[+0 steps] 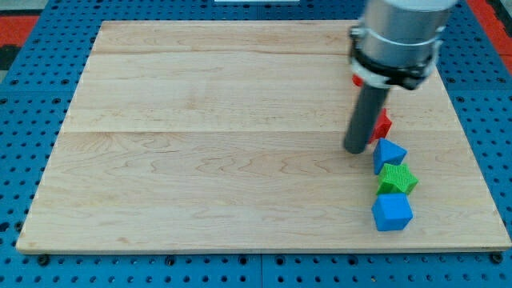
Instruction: Move the blue cube right a bit
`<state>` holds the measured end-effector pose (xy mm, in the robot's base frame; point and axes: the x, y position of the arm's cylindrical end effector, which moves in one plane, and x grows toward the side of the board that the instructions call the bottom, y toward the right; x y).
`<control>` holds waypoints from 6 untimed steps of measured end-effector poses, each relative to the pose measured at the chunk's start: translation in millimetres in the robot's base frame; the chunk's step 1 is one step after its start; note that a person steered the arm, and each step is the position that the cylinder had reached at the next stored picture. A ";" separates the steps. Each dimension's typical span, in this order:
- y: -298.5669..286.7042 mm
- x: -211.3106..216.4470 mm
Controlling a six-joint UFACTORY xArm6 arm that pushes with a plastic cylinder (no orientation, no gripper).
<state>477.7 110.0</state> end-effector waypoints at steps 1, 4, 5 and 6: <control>-6.5 62.2; 30.0 97.1; 24.4 97.9; -37.0 97.9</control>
